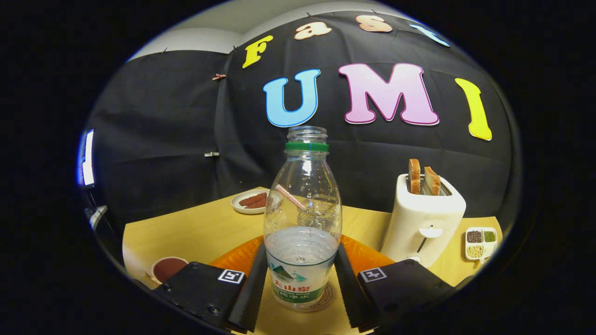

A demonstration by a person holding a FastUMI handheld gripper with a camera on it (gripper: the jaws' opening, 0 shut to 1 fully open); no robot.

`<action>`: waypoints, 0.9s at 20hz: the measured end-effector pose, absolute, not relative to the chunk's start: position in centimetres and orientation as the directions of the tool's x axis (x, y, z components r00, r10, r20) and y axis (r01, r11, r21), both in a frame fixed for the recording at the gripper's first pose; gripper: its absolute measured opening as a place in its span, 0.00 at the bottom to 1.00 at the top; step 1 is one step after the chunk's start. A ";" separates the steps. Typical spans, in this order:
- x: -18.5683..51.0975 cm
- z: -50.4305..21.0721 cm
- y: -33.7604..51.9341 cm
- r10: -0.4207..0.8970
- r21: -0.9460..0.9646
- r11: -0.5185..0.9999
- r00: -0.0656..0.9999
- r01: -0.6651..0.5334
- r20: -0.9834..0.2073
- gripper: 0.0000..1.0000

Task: Take the bottle from table, then pour the juice into the cup, finally place the bottle on the coaster

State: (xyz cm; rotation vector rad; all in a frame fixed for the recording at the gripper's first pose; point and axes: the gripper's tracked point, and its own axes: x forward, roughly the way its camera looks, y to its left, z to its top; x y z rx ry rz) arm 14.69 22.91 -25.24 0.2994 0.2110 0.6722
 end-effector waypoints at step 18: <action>15.1 -27.9 24.0 0.643 0.316 0.747 0.756 -0.584 -0.122 0.80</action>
